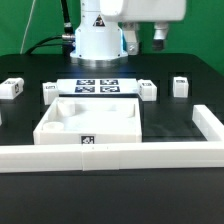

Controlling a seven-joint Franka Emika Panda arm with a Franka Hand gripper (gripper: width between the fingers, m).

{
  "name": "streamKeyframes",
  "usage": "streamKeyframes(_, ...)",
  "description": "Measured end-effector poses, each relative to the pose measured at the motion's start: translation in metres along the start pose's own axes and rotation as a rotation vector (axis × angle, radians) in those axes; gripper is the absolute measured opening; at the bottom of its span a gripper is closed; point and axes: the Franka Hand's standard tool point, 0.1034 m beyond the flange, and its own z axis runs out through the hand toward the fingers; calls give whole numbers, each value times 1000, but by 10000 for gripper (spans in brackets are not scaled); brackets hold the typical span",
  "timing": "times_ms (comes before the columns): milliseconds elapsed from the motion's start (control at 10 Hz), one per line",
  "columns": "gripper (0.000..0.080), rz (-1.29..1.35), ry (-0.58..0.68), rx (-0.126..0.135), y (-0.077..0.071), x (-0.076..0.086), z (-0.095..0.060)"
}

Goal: Assemble one leg

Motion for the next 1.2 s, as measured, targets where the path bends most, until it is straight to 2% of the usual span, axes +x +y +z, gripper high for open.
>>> streamKeyframes(100,650,-75,-11,6,2,-12,3)
streamKeyframes(300,650,-195,-26,24,7,-26,13)
streamKeyframes(800,650,-177,-24,23,6,-24,12)
streamKeyframes(900,650,-307,-34,21,7,-27,14)
streamKeyframes(1100,650,-445,-47,44,8,-37,17)
streamKeyframes(1200,650,-489,-60,65,6,-43,21)
